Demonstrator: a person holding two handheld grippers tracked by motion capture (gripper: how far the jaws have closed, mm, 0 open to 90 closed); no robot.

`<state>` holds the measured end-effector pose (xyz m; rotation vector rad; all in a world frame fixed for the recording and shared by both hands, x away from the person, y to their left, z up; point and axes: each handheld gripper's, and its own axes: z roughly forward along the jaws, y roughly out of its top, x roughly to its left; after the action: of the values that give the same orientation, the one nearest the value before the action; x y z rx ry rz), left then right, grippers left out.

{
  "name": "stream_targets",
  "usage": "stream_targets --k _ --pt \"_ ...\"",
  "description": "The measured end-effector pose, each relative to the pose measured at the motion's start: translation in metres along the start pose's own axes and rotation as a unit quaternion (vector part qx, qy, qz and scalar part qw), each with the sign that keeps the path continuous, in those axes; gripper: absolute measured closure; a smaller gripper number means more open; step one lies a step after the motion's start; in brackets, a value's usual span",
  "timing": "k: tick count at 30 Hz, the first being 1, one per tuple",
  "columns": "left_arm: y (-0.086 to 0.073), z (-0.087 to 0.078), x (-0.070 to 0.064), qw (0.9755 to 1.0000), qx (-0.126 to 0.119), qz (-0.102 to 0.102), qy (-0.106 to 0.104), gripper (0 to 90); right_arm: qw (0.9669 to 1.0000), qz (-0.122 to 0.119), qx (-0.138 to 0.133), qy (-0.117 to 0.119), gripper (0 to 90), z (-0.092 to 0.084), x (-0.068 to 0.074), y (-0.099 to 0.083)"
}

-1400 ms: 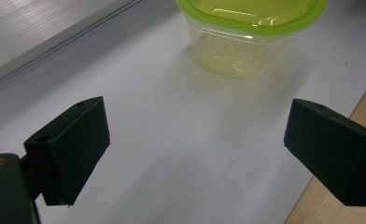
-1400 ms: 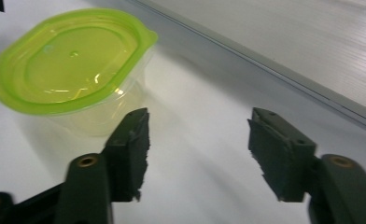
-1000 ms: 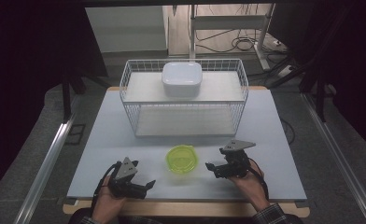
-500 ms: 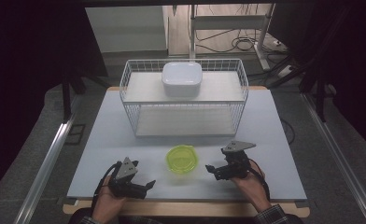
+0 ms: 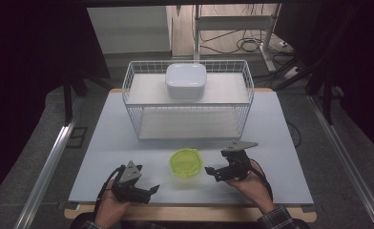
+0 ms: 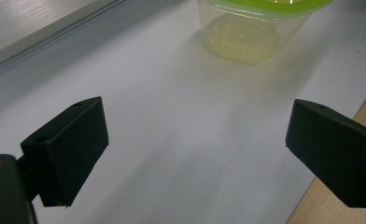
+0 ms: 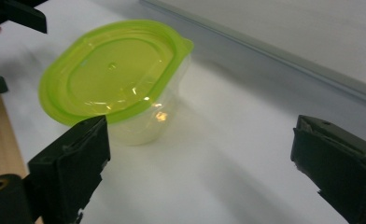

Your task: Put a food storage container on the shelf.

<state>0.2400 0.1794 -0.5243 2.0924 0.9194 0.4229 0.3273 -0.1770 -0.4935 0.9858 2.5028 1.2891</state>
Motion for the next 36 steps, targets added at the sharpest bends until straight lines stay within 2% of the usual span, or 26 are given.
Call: stream_targets --k 6,9,13,15,20,24,28,32,34,36 --pt "0.000 0.001 0.000 1.0000 0.002 -0.001 -0.002 5.6 0.9993 0.030 0.011 0.021 14.0 0.003 -0.002 0.009" --pt "0.000 0.002 0.000 1.0000 0.003 0.000 -0.001 5.6 0.9982 0.047 0.012 0.037 22.6 0.005 -0.004 0.013" --pt "0.000 0.002 0.000 1.0000 0.004 0.000 -0.002 5.6 0.9973 0.060 0.015 0.039 33.7 0.008 -0.006 0.017" --pt "0.000 0.003 0.000 1.0000 0.005 0.000 -0.002 5.6 0.9958 0.075 0.016 0.050 39.5 0.010 -0.008 0.018" --pt "0.000 0.003 -0.001 1.0000 0.007 0.002 -0.002 5.6 0.9860 0.137 0.009 0.095 50.5 0.016 -0.014 0.022" --pt "0.000 0.003 -0.001 1.0000 0.007 0.003 -0.002 5.6 0.9828 0.154 0.017 0.101 55.6 0.024 -0.015 0.027" --pt "0.000 0.003 -0.001 1.0000 0.008 0.004 -0.003 5.7 0.9759 0.183 0.030 0.116 60.8 0.035 -0.017 0.028" --pt "0.000 0.003 -0.001 0.9999 0.008 0.005 -0.004 5.6 0.9715 0.199 0.040 0.123 69.1 0.041 -0.016 0.027" --pt "0.000 0.003 -0.001 0.9999 0.009 0.006 -0.004 5.7 0.9677 0.214 0.040 0.127 77.4 0.042 -0.017 0.026" --pt "0.000 0.003 -0.001 0.9999 0.010 0.007 -0.003 5.7 0.9627 0.228 0.041 0.140 80.5 0.042 -0.019 0.025"
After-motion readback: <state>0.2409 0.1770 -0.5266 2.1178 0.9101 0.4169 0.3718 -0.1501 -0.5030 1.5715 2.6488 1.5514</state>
